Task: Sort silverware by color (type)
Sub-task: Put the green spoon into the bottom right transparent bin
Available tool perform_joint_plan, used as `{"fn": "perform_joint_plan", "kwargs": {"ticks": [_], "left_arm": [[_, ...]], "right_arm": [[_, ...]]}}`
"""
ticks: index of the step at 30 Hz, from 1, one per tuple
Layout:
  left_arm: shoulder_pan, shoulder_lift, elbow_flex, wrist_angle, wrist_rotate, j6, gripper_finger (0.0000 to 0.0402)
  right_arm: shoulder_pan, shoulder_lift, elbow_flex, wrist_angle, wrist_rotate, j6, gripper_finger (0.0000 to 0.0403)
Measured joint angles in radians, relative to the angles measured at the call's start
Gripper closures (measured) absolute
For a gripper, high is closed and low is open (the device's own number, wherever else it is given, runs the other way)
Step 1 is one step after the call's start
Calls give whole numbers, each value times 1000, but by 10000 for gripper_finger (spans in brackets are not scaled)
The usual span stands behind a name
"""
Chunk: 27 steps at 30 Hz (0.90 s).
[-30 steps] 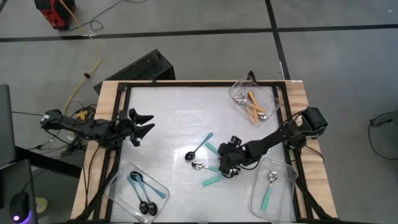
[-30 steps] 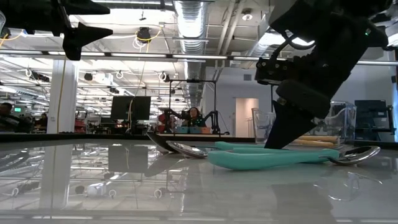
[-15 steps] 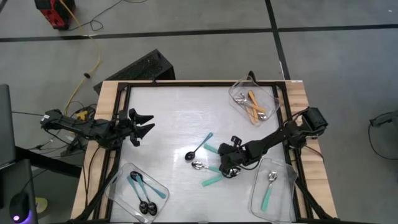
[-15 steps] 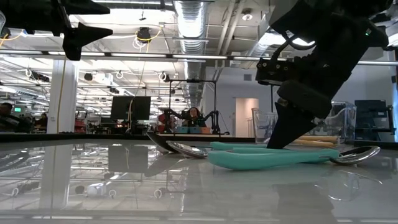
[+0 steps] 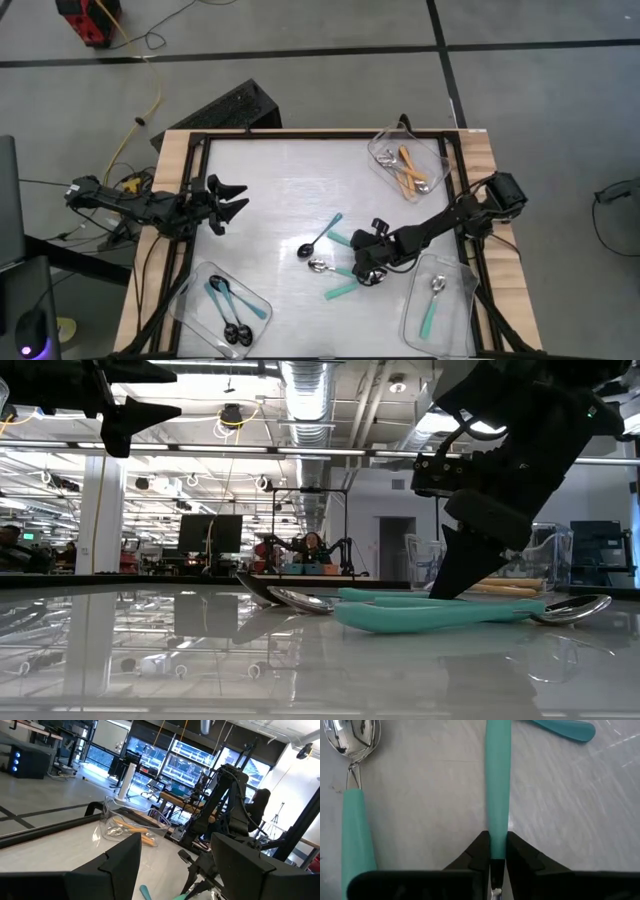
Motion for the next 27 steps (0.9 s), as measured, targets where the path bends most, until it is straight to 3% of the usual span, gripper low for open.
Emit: {"fn": "perform_joint_plan", "kwargs": {"ticks": [7, 17, 27], "left_arm": [[0, 0, 0, 0, 0, 0, 176], [0, 0, 0, 0, 0, -5, 176], [0, 0, 0, 0, 0, -4, 176]], "right_arm": [[0, 2, 29, -21, -8, -15, 334], [0, 2, 199, -234, 8, -42, 335], [15, 2, 302, -275, 8, -117, 335]]}}
